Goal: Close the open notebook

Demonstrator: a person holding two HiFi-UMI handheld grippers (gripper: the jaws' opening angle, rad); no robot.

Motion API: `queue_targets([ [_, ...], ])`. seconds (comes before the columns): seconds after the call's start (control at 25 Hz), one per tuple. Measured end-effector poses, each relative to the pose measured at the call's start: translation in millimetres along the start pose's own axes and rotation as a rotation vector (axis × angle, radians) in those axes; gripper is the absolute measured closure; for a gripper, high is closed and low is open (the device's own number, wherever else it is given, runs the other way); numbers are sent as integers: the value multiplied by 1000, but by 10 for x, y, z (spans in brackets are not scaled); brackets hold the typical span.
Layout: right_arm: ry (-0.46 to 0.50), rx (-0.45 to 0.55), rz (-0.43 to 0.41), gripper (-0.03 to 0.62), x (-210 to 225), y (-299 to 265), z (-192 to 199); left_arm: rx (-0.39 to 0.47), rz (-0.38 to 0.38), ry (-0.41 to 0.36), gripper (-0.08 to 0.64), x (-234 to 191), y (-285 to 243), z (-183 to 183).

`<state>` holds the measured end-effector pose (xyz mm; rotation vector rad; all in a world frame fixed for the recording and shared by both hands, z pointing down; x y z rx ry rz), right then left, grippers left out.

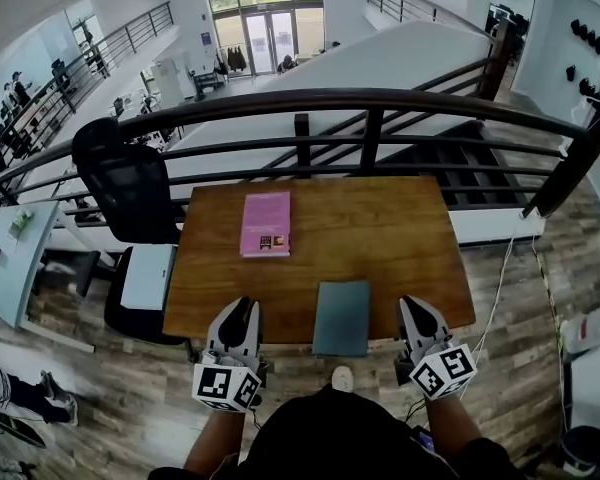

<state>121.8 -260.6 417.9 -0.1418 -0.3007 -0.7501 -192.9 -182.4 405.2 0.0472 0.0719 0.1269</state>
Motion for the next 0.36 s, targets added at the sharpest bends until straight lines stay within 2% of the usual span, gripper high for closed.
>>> queue_targets([
  [0.36,17,-2,11,597,81,25,-10,-8,19,0,488,90,-53,65],
])
Point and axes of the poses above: the fingertips, and each gripper's own axes: y backward along the fingers, x to its right, z out of its underside, the point moved 5 cm from there along y, backward along the fingers, and after that the axes turned 5 degrees about -y, right-handed, at the moved point
